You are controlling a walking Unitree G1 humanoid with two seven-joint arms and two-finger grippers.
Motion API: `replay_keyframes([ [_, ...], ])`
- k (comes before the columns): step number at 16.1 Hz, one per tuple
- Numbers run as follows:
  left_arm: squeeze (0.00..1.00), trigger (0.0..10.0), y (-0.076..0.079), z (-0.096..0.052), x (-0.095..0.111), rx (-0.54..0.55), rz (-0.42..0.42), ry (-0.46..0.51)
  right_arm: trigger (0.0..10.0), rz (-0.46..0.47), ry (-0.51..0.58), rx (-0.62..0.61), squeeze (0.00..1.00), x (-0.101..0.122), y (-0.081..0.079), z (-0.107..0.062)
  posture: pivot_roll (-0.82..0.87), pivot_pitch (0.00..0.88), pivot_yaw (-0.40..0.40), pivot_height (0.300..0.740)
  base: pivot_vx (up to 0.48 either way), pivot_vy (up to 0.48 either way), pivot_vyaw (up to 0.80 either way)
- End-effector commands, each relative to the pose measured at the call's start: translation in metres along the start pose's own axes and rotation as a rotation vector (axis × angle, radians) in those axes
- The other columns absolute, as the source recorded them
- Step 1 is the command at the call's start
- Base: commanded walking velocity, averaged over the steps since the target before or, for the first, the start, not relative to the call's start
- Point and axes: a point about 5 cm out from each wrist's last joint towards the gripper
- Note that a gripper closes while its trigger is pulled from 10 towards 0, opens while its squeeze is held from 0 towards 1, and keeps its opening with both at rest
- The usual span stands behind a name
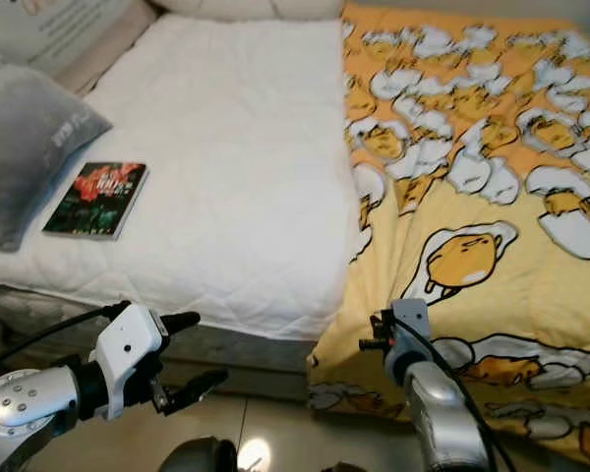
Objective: Clean up the room
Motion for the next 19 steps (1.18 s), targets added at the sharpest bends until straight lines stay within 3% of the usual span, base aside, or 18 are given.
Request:
replay_keyframes([
  [1,0.0,10.0,-0.002,0.001,-0.002,0.02,0.005,-0.002,0.0,0.01,-0.038,0.137,0.0,-0.004,-0.026,-0.002,0.22,0.0,0.021,0.74,0.0,0.0,0.0],
  [6,0.0,10.0,-0.004,0.007,-0.006,0.035,0.002,0.003,0.0,-0.039,-0.153,0.146,0.0,-0.013,-0.028,-0.014,0.19,0.0,0.022,0.74,0.0,0.0,0.0],
  [7,0.0,10.0,-0.004,0.008,-0.008,0.033,0.006,0.0,3.7,-0.043,-0.169,0.149,0.0,-0.015,-0.031,-0.013,0.18,0.0,0.031,0.74,0.0,0.0,0.0],
  [8,0.0,10.0,-0.005,0.009,-0.008,0.031,0.01,-0.002,10.0,-0.036,-0.176,0.16,0.0,-0.016,-0.034,-0.012,0.18,0.0,0.033,0.74,0.0,0.0,0.0],
  [9,0.0,10.0,-0.005,0.012,-0.009,0.026,0.022,-0.007,10.0,-0.029,-0.198,0.187,1.0,-0.02,-0.038,-0.007,0.19,0.0,0.037,0.74,0.0,0.0,0.0],
  [14,0.0,10.0,-0.014,0.015,-0.015,0.088,0.014,0.001,10.0,-0.034,-0.179,0.197,1.0,-0.009,-0.042,-0.005,0.17,0.0,0.046,0.74,0.0,0.0,0.0],
  [15,0.0,10.0,-0.017,0.017,-0.017,0.139,-0.014,0.011,10.0,-0.041,-0.16,0.189,1.0,-0.006,-0.041,-0.005,0.15,0.0,0.052,0.74,0.0,0.0,0.0],
  [16,0.0,10.0,-0.03,0.022,-0.02,0.323,-0.096,0.07,10.0,-0.055,-0.089,0.14,1.0,0.004,-0.038,-0.007,0.13,0.0,0.06,0.74,0.0,0.0,0.0],
  [17,0.0,10.0,-0.033,0.023,-0.021,0.356,-0.11,0.081,10.0,-0.06,-0.073,0.126,1.0,0.006,-0.037,-0.007,0.12,0.0,0.061,0.74,0.0,0.0,0.0],
  [18,0.0,10.0,-0.037,0.025,-0.022,0.422,-0.135,0.102,10.0,-0.074,-0.02,0.072,1.0,0.013,-0.033,-0.007,0.12,0.0,0.062,0.74,0.0,0.0,0.0],
  [19,0.0,10.0,-0.043,0.027,-0.024,0.525,-0.191,0.129,10.0,-0.092,0.066,-0.067,1.0,0.028,-0.023,-0.008,0.11,0.0,0.059,0.74,0.0,0.0,0.0],
])
Point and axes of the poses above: a point about 5 cm out from each wrist's last joint towards the gripper, its own z axis pointing out of the wrist towards the gripper, its own x axis along the axis of the wrist's last joint, y = z × x, and after that the axes turned 3 degrees about -z, right-handed
